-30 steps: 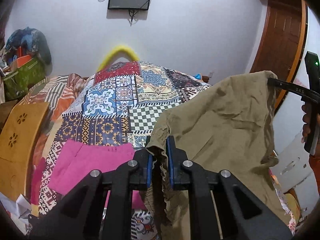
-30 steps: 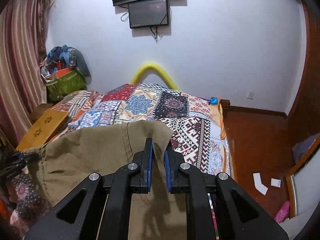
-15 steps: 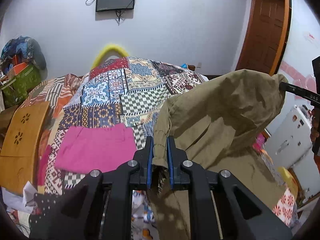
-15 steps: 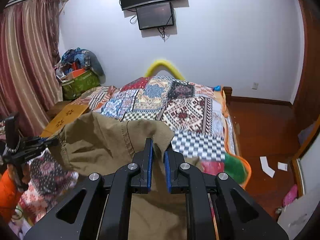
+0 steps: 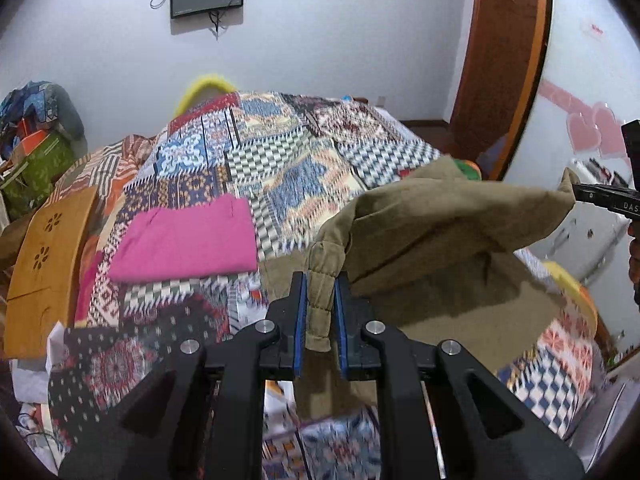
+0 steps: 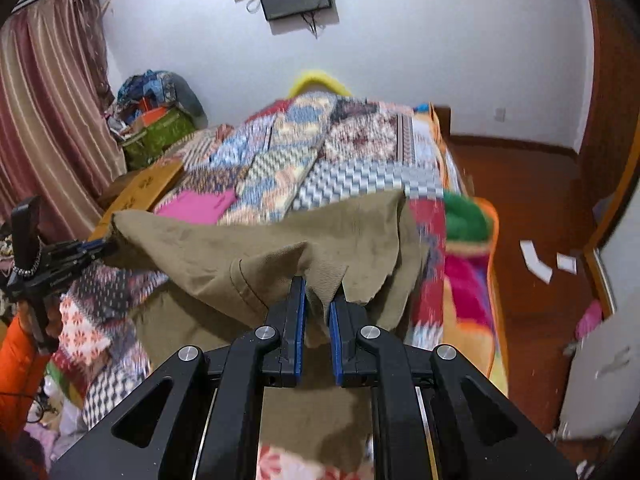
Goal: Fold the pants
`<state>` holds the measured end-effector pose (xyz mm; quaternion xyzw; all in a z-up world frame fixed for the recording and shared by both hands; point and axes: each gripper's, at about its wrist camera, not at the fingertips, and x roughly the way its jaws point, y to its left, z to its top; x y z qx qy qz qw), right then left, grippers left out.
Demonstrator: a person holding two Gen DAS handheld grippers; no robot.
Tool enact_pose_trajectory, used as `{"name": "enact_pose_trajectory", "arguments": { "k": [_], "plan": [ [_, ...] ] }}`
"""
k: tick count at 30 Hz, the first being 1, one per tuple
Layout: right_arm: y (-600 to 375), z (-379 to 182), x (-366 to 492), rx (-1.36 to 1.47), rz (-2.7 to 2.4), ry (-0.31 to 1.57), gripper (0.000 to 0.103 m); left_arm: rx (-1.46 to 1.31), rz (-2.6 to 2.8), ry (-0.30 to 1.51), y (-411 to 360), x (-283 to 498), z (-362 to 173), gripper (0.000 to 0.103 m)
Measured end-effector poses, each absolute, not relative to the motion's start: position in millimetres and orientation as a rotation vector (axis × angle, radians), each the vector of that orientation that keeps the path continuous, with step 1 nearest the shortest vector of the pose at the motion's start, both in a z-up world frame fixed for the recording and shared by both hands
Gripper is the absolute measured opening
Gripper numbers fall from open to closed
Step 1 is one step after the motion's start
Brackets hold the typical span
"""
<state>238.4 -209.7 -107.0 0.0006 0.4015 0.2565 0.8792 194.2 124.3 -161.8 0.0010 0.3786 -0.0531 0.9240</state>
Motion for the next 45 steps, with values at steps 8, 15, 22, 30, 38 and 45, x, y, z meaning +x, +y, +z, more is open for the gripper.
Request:
{"name": "enact_pose_trajectory", "arguments": {
  "k": [8,15,22,30,38,45],
  "plan": [
    [-227.2,-145.2,200.5,0.006,0.485,0.897,0.010,0.046,-0.111,0.828,109.3,167.4,-192.5,0.012],
    [-224.1,-180.9,185.1,-0.055,0.456,0.977,0.009,0.055,-0.119,0.871,105.0,153.9,-219.0,0.014],
    [-231.3,-198.6,181.7,-0.106,0.432,1.055,0.009,0.011,-0.112,0.887,108.5,145.9,-228.7,0.018],
    [-245.7,-186.5,177.7,-0.143,0.380,1.082,0.011,0.004,-0.090,0.881,120.5,132.0,-221.7,0.025],
    [-249.2,-138.0,169.9,-0.099,0.389,0.968,0.033,-0.041,-0.038,0.815,129.4,128.4,-172.6,0.025],
    [-197.3,-142.6,181.0,-0.085,0.478,0.932,0.036,-0.069,-0.097,0.870,88.4,167.1,-179.6,0.025]
  ]
}}
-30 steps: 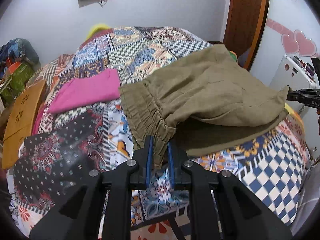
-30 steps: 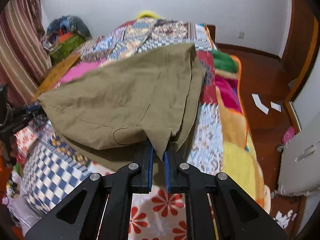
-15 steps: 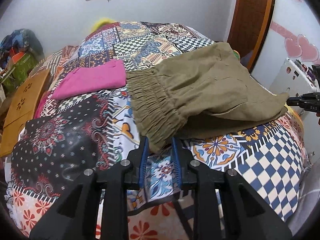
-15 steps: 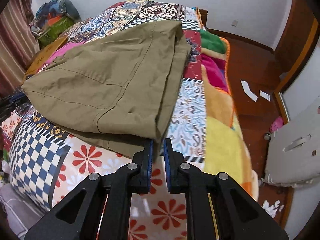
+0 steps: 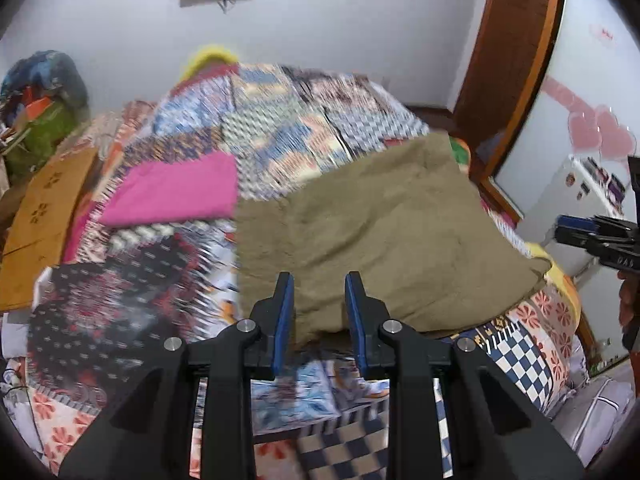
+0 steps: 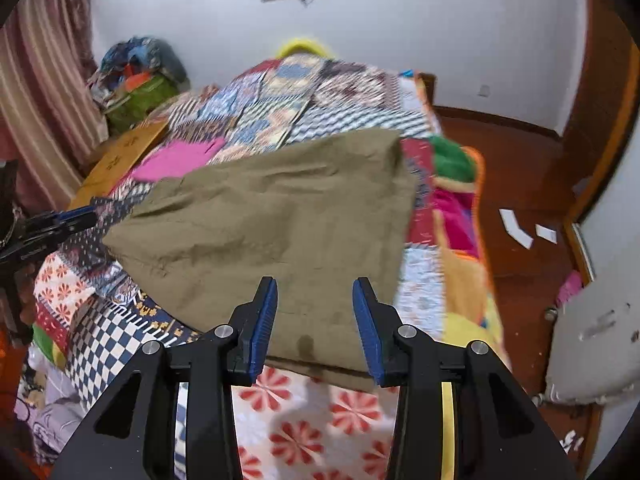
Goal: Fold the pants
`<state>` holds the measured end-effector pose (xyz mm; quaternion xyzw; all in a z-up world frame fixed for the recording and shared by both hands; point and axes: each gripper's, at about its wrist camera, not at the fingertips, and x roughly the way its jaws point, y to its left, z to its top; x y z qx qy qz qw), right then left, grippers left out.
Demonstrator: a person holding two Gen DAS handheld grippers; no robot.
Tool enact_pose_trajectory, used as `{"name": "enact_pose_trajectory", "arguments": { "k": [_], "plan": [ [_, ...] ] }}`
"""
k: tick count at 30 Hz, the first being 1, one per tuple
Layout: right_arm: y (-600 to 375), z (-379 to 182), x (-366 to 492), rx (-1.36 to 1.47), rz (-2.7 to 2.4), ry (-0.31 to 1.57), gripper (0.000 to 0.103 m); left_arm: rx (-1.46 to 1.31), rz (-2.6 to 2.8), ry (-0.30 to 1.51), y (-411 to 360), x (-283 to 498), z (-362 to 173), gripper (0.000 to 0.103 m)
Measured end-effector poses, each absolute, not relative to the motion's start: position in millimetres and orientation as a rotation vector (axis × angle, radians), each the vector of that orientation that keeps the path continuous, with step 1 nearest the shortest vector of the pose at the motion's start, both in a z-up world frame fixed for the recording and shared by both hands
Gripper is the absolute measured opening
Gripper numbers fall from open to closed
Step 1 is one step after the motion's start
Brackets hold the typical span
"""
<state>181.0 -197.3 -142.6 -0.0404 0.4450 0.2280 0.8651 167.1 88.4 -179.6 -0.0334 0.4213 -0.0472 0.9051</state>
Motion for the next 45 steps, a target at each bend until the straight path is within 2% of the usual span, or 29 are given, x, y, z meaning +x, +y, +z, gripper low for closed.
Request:
{"name": "enact_pose_trajectory", "arguments": {
  "k": [7,11,15,17,21,23,24,26,34,38,45],
  "plan": [
    [-183.0,-222.7,190.8,-0.161,0.463,1.126,0.035,-0.039,-0.093,0.970,80.4,167.4,-231.4,0.025],
    [-211.5,-222.8,190.8,-0.031,0.478,1.137,0.038,-0.040,-0.126,0.960,89.6,159.3,-228.7,0.024],
    [-233.1,-226.2,187.4,-0.071,0.389,1.138,0.038,-0.020,-0.134,0.965,92.7,157.9,-232.8,0.024],
    [-249.4,-230.3,187.8,-0.005,0.386,1.166,0.039,-0.038,-0.147,0.974,93.8,159.2,-237.2,0.024],
    [-263.0,-220.3,188.8,0.014,0.373,1.172,0.039,-0.063,-0.163,0.966,97.8,156.8,-224.4,0.024],
    [-261.7,-213.1,191.5,-0.025,0.355,1.155,0.039,-0.057,-0.122,0.958,103.8,157.3,-213.2,0.040],
    [-260.7,-208.4,192.3,-0.045,0.347,1.144,0.040,-0.050,-0.091,0.940,107.4,157.3,-207.3,0.054],
    [-257.6,-195.0,200.6,-0.050,0.346,1.110,0.042,-0.066,-0.048,0.894,118.5,158.3,-194.5,0.059],
    [-251.9,-164.6,250.9,-0.011,0.341,0.994,0.043,-0.172,0.085,0.885,170.1,214.5,-186.0,0.060],
    [-239.4,-159.2,268.1,-0.055,0.330,0.942,0.053,-0.156,0.119,0.917,172.4,248.1,-200.1,0.060],
    [-232.0,-162.9,313.1,-0.053,0.324,0.936,0.054,-0.199,0.077,0.990,168.6,297.6,-226.5,0.060]
  ]
}}
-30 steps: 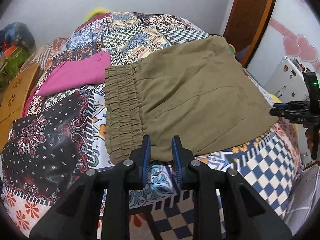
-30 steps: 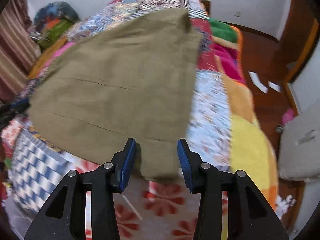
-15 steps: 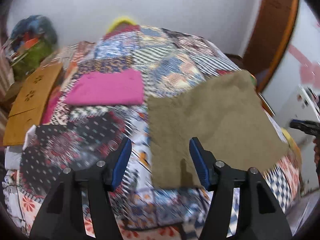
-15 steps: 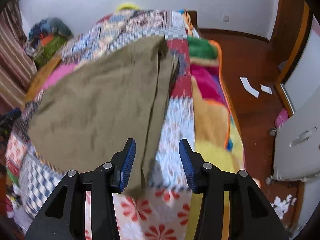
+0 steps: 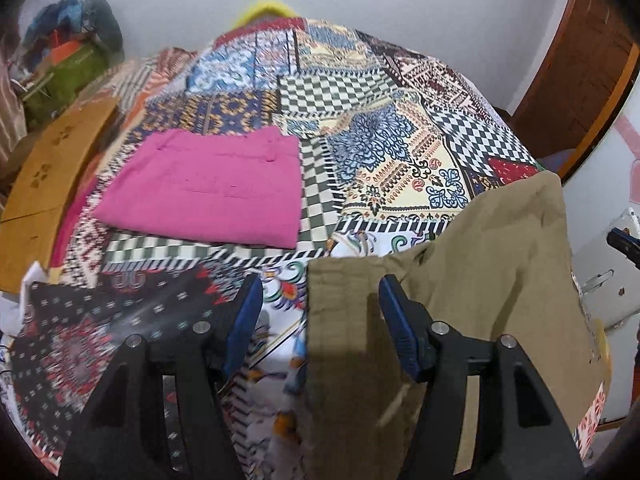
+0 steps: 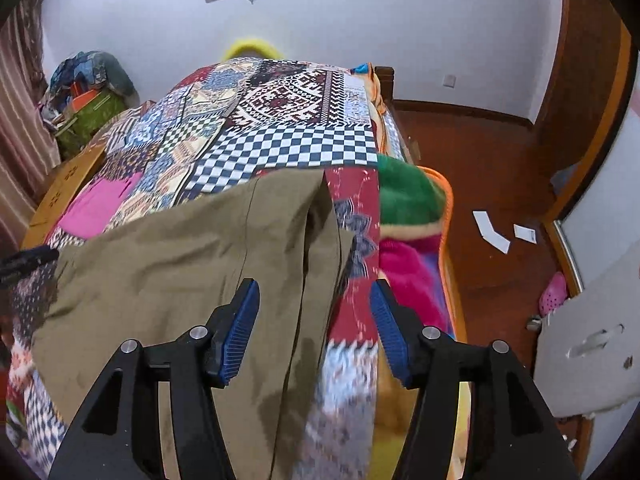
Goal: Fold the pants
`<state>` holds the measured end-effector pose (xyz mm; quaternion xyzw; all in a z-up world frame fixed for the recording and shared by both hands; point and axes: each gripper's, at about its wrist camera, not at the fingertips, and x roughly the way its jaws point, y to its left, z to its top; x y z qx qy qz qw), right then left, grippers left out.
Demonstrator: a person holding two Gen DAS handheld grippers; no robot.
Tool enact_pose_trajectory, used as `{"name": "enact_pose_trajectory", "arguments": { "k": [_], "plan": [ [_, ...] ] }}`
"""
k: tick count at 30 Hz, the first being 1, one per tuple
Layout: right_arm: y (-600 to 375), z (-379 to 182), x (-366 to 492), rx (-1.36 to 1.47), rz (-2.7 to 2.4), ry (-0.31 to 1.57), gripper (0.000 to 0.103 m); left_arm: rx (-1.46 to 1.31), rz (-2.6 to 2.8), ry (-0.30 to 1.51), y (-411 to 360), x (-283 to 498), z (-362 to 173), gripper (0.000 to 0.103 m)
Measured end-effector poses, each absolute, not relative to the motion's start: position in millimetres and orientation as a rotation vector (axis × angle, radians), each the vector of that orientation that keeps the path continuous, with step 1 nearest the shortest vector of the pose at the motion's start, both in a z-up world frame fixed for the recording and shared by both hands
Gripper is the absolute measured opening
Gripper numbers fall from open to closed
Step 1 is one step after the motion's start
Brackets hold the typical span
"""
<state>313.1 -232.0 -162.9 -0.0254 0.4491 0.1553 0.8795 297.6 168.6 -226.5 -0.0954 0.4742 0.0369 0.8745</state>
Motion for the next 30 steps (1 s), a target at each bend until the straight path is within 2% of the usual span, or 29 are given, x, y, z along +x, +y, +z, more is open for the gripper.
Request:
{"name": "enact_pose_trajectory", "arguments": {
  "k": [11,17,18,20,23,30],
  "plan": [
    [-207.8,-182.5,385.3,-0.029,0.396,0.963,0.055,-0.248,-0.004,1.063,169.6,337.3,-251.4,0.060],
    [-200.7,-203.8,403.0,-0.008,0.396,0.992,0.054,-0.183,-0.022,1.077,154.5,339.4,-262.0,0.060],
    [-200.7,-204.2,404.1,-0.004,0.405,0.994,0.051,-0.166,-0.020,1.072,152.3,339.0,-261.9,0.060],
    [-200.7,-204.2,404.6,0.007,0.428,0.987,0.035,-0.163,-0.017,1.065,151.9,337.8,-261.4,0.059],
    [-199.4,-202.6,403.8,0.008,0.447,0.974,0.019,-0.179,-0.017,1.058,154.1,334.4,-260.8,0.055],
    [-194.7,-190.8,398.1,-0.027,0.442,0.915,0.013,-0.169,-0.018,1.018,155.5,326.1,-247.9,0.053]
  ]
}}
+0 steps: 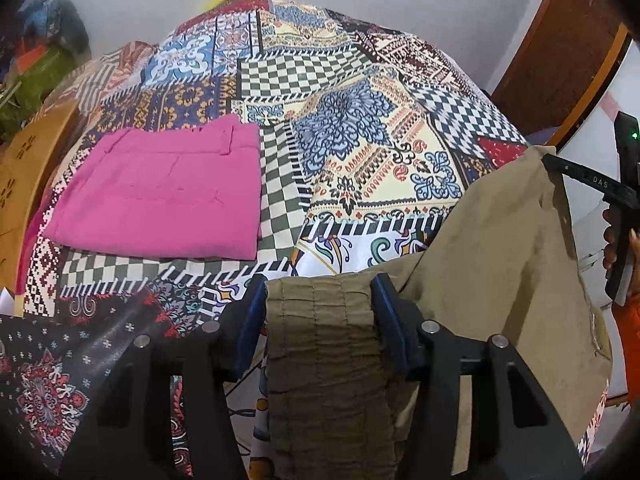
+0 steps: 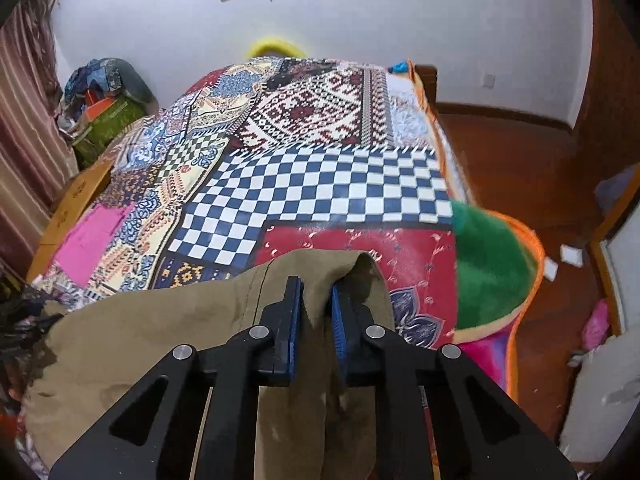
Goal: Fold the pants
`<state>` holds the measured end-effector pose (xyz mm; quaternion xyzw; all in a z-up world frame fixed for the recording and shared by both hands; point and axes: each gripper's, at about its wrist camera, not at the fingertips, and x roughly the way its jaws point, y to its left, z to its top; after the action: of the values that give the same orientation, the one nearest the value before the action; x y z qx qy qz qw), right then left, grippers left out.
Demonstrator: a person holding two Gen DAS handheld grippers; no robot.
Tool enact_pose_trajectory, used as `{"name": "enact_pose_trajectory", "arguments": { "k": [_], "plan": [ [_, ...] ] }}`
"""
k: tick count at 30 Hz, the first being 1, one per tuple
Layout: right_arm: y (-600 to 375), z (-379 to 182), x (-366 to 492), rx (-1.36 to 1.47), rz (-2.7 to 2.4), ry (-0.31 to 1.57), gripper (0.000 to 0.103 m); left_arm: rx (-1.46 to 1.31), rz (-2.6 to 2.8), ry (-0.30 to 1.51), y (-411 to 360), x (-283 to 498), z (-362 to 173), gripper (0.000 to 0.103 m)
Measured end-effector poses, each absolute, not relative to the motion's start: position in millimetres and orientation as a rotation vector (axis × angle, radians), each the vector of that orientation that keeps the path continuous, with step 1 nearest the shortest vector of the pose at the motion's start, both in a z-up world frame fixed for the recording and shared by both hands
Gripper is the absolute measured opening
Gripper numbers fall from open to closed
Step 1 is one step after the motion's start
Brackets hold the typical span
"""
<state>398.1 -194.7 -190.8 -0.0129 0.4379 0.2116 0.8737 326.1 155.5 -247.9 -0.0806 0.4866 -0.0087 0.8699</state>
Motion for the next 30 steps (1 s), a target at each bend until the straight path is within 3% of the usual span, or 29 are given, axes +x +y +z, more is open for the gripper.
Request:
{"name": "enact_pose_trajectory", "arguments": {
  "k": [10,15,21,28,30],
  "plan": [
    [-184.0,-196.7,419.2,-0.302,0.204,0.858,0.007,-0.169,0.047,1.003,161.6,317.6,-253.8,0.052],
    [-215.5,-181.2,419.5,-0.203,0.210,0.883,0.007,-0.106,0.061,0.987,154.4,313.3,-250.5,0.052],
    [-182.6,-172.6,391.3,-0.153,0.421,0.911,0.008,-0.144,0.080,1.005,157.5,316.6,-256.3,0.052],
    [-146.0,-226.6,390.3,-0.309,0.416,1.000,0.008,-0.144,0.074,1.000,157.8,315.6,-255.8,0.052],
    [-161.9,-232.4,398.7,-0.285,0.354,1.019,0.016,-0.147,0.069,0.997,158.8,315.6,-256.6,0.052]
  ]
}}
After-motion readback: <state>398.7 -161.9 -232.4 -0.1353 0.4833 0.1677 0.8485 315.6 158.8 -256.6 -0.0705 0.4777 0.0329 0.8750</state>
